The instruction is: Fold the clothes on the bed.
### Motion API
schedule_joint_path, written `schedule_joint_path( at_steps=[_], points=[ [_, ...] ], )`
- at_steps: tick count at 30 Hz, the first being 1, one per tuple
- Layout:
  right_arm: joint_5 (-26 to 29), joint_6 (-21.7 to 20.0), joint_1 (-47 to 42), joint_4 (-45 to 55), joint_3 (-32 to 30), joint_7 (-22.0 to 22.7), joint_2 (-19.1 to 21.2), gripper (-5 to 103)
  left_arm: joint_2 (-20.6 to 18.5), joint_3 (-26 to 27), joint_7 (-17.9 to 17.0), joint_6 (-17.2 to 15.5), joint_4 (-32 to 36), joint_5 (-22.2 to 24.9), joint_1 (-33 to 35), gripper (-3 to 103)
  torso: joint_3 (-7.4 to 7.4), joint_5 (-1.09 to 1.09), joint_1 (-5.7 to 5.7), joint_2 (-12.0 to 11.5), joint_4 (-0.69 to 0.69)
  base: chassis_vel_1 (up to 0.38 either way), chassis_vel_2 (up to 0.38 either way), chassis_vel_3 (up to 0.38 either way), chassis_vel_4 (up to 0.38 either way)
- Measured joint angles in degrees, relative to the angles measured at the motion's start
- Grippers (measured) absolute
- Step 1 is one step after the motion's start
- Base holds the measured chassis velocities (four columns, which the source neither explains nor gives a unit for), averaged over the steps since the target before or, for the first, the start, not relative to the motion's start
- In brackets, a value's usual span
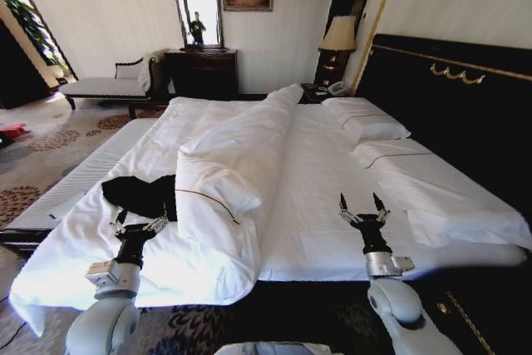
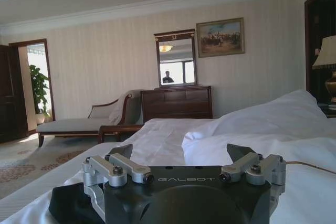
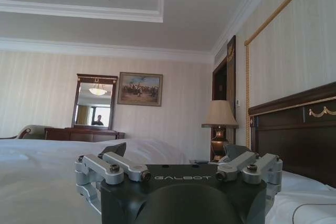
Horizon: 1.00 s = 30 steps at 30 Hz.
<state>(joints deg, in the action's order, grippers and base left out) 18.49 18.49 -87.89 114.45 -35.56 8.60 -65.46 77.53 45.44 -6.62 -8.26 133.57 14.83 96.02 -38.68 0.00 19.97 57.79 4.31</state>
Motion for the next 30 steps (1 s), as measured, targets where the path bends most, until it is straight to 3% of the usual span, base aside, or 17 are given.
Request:
schedule_joint_path(
  at_steps=[19,24,26,29,30],
  points=[
    [0.3,1.2,2.3,-2.1,2.5,0.4,-0.1,100,0.5,-0.1,0.0,0.1,-0.7,-0.4,-0.3,100,0.00,-0.02,-0.01,0.0,0.00,0.069,0.105,-0.062,-0.096],
    [7.3,1.3,3.7,-2.4,5.0,0.5,0.9,100,1.0,0.5,0.0,0.0,-0.3,-0.4,-0.4,100,0.00,0.01,-0.01,0.0,0.00,0.000,0.000,0.000,0.000],
    [13.4,0.6,4.3,-1.2,6.7,0.6,1.8,100,1.0,1.2,-0.1,-0.2,0.6,0.1,-0.3,100,0.00,0.03,-0.01,0.0,0.02,0.000,0.000,0.000,0.000],
    [31.0,-2.8,6.0,3.6,10.0,3.9,3.1,100,0.6,2.5,-0.7,-0.9,2.4,1.3,0.1,100,0.00,0.01,-0.01,0.0,0.02,0.000,0.000,0.000,0.000],
    [31.0,-2.8,6.0,3.6,10.0,3.9,3.1,100,0.6,2.5,-0.7,-0.9,2.4,1.3,0.1,100,0.00,0.01,-0.01,0.0,0.02,0.000,0.000,0.000,0.000]
  ],
)
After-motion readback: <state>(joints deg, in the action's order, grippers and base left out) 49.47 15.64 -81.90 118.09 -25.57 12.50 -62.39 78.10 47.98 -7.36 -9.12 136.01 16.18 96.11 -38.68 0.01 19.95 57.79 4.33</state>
